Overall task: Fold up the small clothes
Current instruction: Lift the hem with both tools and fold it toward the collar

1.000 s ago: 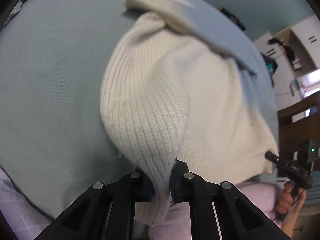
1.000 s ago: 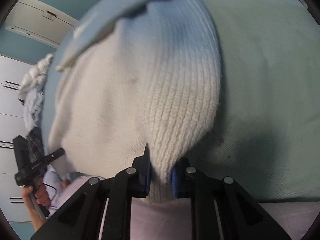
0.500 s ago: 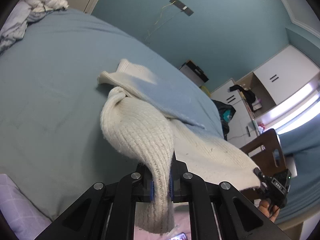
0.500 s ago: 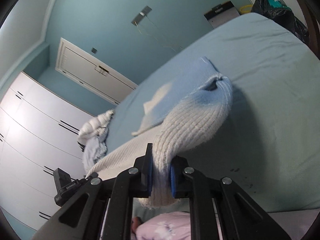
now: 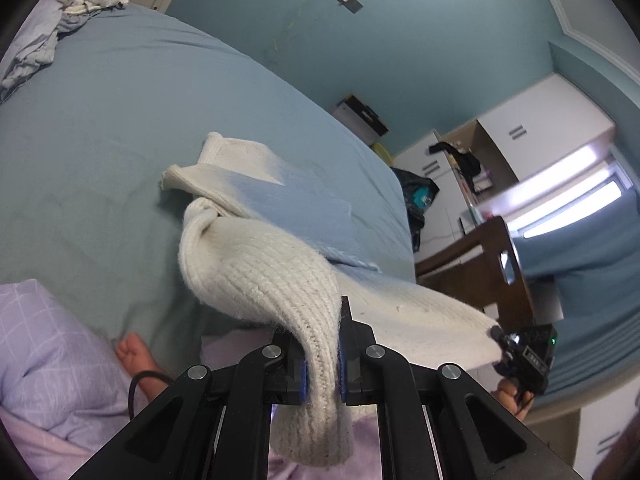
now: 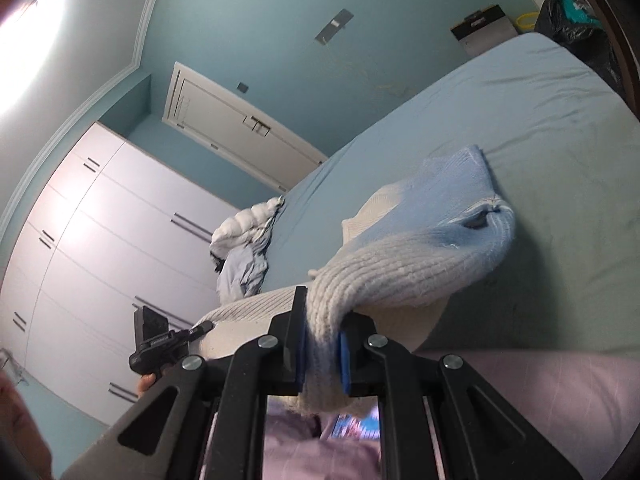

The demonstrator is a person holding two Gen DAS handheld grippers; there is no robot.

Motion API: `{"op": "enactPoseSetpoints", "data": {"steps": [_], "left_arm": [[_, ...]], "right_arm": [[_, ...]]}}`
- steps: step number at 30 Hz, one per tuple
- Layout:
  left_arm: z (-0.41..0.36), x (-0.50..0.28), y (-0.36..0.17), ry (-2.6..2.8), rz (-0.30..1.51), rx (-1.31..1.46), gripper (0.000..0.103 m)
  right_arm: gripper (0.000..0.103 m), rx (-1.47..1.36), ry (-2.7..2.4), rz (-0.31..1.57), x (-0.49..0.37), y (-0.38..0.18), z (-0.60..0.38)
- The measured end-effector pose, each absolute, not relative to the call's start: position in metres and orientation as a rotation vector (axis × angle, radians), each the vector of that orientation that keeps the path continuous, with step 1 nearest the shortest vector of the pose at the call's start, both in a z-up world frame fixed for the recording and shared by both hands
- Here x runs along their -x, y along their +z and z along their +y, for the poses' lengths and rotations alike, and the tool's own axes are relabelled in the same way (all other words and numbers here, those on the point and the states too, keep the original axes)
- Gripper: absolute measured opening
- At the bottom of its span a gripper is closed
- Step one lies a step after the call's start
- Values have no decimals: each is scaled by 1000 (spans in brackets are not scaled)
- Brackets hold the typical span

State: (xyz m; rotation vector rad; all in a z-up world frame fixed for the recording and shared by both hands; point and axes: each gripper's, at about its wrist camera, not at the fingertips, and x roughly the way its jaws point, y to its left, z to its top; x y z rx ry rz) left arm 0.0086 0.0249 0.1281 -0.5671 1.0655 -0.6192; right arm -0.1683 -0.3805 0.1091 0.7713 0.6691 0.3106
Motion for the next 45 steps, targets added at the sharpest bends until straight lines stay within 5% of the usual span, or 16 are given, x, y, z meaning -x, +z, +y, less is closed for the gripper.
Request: {"op": "enactPoseSetpoints", "data": {"steps": [7, 14, 15, 16, 18, 22, 29, 35, 36, 37, 38, 39, 40, 45], "left_arm": [[17, -78, 106, -651, 1186, 784, 9], [-1, -293, 68, -475, 1160, 1133, 15], [-1, -319, 55, -406, 1123, 1191, 34], [-4, -346, 43, -352, 1039, 1197, 94], [-12, -371, 28, -262, 983, 1099, 103], [-39, -393, -22, -98, 1171, 794, 103], [-69, -384, -97, -303, 1260, 313, 103], [-68, -388, -133, -376, 1296, 448, 103], [-71, -394, -134, -388, 1280, 484, 103], [-73, -388, -134, -390, 1268, 499, 100], [-77, -391, -133, -394, 1258, 505, 93], [-86, -394, -131, -419, 1256, 492, 58], [-92, -387, -138, -400, 1264, 437, 23], [-72, -379, -116, -389, 1191, 364, 12]], "right_arm": [[9, -841, 278, 782, 113, 98, -410], [11, -1033, 234, 882, -76, 96, -473], [18, -1076, 205, 912, -117, 86, -485], [28, -1098, 162, 930, -151, 74, -497], [49, -1078, 25, 873, -206, 53, -518], [76, -862, -164, 939, -245, 16, -517], [76, -313, -178, 1165, -252, -90, -481], [76, -641, -83, 1144, -238, -143, -500], [71, -716, -66, 1119, -238, -146, -501], [55, -708, -80, 1120, -239, -146, -497], [41, -639, -123, 1149, -242, -143, -490], [22, -493, -186, 1211, -247, -139, -478], [19, -412, -188, 1226, -250, -137, -467], [7, -228, -213, 1099, -238, -99, -442]]}}
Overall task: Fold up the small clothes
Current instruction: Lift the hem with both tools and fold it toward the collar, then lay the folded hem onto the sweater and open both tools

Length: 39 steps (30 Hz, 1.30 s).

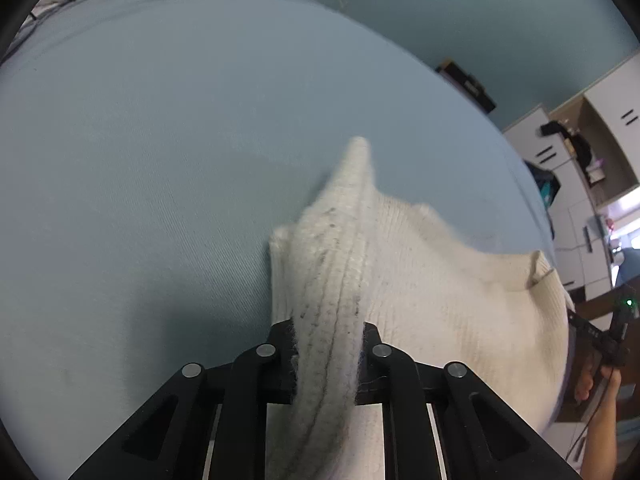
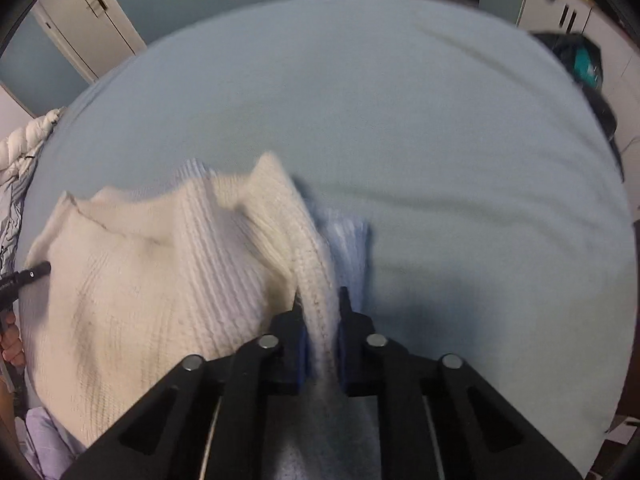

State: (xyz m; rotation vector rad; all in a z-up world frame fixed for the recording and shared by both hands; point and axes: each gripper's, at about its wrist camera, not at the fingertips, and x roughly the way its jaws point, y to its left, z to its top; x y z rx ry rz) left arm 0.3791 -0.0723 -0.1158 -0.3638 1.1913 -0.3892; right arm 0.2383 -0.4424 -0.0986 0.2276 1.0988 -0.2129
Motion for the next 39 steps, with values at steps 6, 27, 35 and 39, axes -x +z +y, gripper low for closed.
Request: {"op": "enactPoseSetpoints", "data": {"steps": [6, 27, 35, 39], "left_arm": [[-22, -366, -57, -408, 968, 515, 10], [20, -379, -115, -267, 1179, 754, 94], [15, -234, -51, -469, 1097, 433, 98], [11, -186, -59, -485, 1103, 379, 98]], "right_arm": [[5, -228, -190, 798, -212, -34, -440], [57, -638, -224, 1007, -188, -126, -512], [71, -546, -22, 974, -72, -112, -477], [71, -510, -19, 955, -71, -110, -485]]}}
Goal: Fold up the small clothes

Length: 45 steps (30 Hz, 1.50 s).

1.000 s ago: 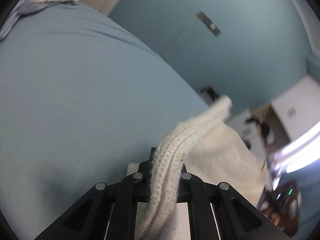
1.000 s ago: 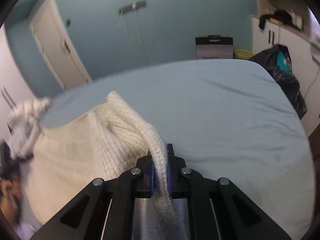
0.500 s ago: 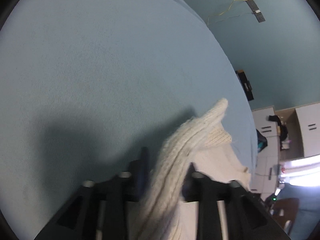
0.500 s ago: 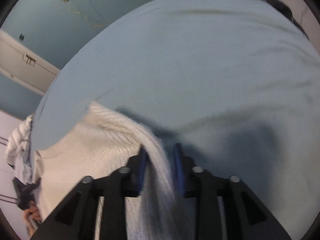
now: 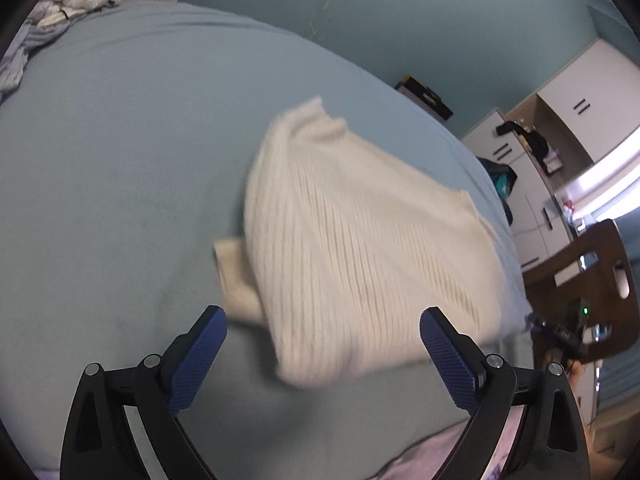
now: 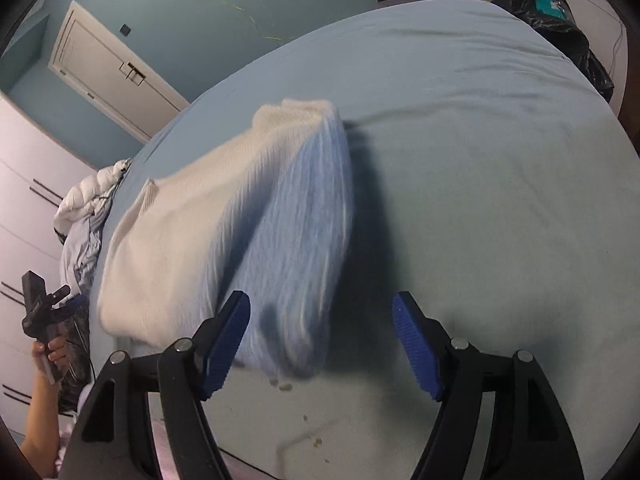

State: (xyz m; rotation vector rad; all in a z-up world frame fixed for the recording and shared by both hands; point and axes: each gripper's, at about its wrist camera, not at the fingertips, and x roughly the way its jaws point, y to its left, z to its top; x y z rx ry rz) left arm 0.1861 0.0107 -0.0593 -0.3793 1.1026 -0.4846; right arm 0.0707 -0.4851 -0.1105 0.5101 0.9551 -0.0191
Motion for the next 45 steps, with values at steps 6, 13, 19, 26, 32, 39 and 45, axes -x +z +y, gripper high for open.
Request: {"op": "enactPoseSetpoints", "data": {"steps": [6, 13, 19, 26, 32, 39, 45], "left_arm": [[-8, -181, -96, -430, 1175, 426, 97], [-36, -176, -109, -422, 1138, 366, 86], [-38, -182, -112, -473, 1094, 356, 38], [-1, -178, -95, -485, 994, 504, 15], [42, -182, -59, -463, 874, 650, 13], [60, -178, -131, -396, 1075, 672, 15], [88, -173, -112, -291, 1069, 744, 82]], "right_arm": [[23, -468, -38, 963, -84, -103, -470], [11, -386, -138, 747, -72, -56, -462], [9, -489, -264, 769, -74, -96, -493], [7, -637, -343, 764, -70, -120, -537], [7, -642, -293, 556, -55, -65, -515], [7, -799, -345, 914, -64, -143, -544], [40, -951, -342, 916, -48, -150, -570]]}}
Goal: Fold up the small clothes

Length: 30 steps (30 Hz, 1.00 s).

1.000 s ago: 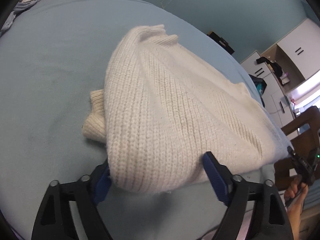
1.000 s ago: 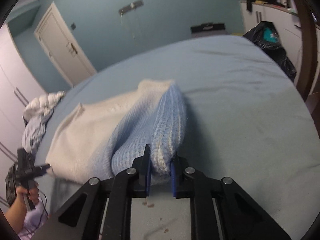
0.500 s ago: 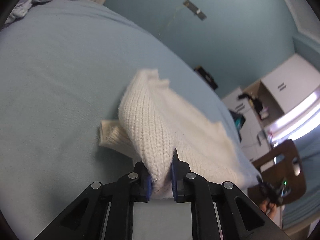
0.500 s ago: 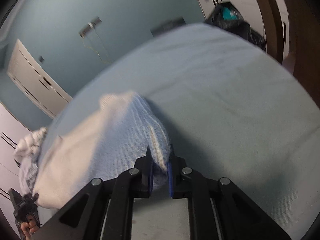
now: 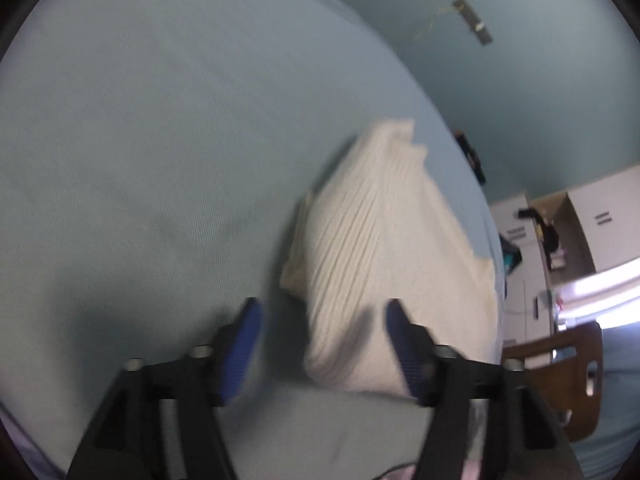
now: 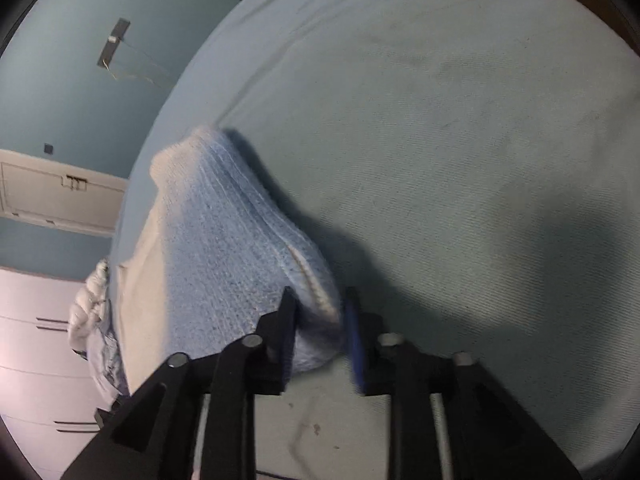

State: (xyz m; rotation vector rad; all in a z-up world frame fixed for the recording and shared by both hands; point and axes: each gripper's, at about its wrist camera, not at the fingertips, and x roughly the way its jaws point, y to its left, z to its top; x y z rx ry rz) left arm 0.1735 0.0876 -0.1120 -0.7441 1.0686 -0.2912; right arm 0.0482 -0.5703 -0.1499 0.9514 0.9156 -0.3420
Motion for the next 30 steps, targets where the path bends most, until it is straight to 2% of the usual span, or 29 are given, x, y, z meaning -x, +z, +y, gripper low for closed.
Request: {"op": "enactPoseSetpoints", "data": {"steps": [1, 2, 3, 4, 5, 8, 11, 17, 21, 22, 23, 24, 25, 26, 28, 30], "left_arm": [[93, -171, -92, -289, 1001, 723, 92], [93, -168, -76, -282, 962, 683, 96], [91, -168, -62, -273, 933, 631, 102], [87, -168, -48, -265, 911, 567, 103], [80, -169, -38, -263, 903, 506, 103], [50, -178, -25, -298, 904, 405, 103], [17, -190, -36, -346, 943, 362, 103], [-10, -201, -93, -309, 1043, 311, 103], [-2, -210, -122, -208, 1081, 279, 102], [3, -212, -131, -179, 1108, 268, 103], [9, -215, -137, -173, 1125, 283, 103], [18, -214, -145, -204, 1133, 351, 103], [26, -212, -151, -216, 1137, 404, 103], [30, -211, -154, -221, 1141, 436, 103], [32, -210, -153, -231, 1128, 430, 103], [29, -209, -151, -225, 1114, 398, 103]], "right_arm": [[45, -906, -368, 892, -46, -139, -570], [48, -838, -387, 860, -47, -124, -569], [60, -769, -394, 839, -50, -111, -568], [73, -700, -394, 830, -57, -98, -562], [77, -622, -377, 840, -71, -85, -557], [78, -487, -305, 885, -112, -73, -542], [78, -378, -221, 923, -173, -62, -524], [78, -380, -190, 984, -294, -73, -511], [77, -231, -227, 1085, -342, -100, -493], [75, -197, -238, 1127, -348, -110, -488], [69, -169, -241, 1165, -353, -120, -484], [44, -129, -243, 1213, -356, -133, -479], [7, -88, -250, 1243, -357, -141, -476], [2, -53, -261, 1256, -356, -146, -473], [2, 19, -277, 1199, -349, -141, -469], [1, -24, -317, 1035, -340, -112, -475]]}}
